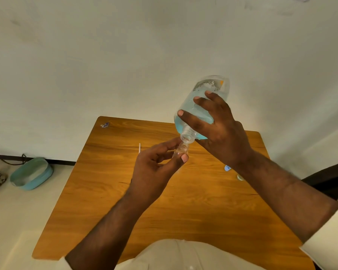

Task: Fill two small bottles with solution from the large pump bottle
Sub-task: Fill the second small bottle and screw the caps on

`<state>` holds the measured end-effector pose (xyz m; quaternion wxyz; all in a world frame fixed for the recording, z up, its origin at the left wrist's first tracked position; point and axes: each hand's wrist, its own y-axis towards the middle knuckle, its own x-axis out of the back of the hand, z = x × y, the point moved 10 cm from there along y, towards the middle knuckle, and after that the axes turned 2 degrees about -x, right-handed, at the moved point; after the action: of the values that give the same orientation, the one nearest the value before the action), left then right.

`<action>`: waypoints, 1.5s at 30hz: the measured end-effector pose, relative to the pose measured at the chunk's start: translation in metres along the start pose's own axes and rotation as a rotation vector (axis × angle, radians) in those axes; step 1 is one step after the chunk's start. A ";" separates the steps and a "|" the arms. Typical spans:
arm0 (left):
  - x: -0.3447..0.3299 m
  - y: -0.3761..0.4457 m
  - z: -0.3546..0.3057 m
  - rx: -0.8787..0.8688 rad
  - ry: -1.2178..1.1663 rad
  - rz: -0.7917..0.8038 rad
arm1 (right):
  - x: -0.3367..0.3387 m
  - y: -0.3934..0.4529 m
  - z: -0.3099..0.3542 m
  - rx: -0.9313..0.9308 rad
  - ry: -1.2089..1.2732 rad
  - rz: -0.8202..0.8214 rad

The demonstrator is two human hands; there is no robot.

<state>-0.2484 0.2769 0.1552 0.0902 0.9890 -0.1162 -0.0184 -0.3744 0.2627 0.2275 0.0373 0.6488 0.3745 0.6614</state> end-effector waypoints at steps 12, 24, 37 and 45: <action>-0.004 0.001 -0.002 -0.001 -0.019 0.009 | 0.007 -0.001 -0.005 0.010 -0.042 -0.037; -0.009 0.004 -0.005 -0.017 -0.005 -0.001 | 0.011 -0.005 -0.009 0.009 -0.063 -0.062; -0.014 0.005 -0.005 -0.017 -0.048 0.024 | 0.014 -0.006 -0.011 -0.009 -0.061 -0.043; -0.017 0.006 -0.005 -0.018 -0.083 0.028 | 0.015 -0.006 -0.013 -0.019 -0.051 -0.029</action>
<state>-0.2663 0.2757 0.1610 0.0946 0.9847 -0.1336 -0.0592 -0.3908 0.2696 0.2379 0.0624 0.6595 0.3764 0.6477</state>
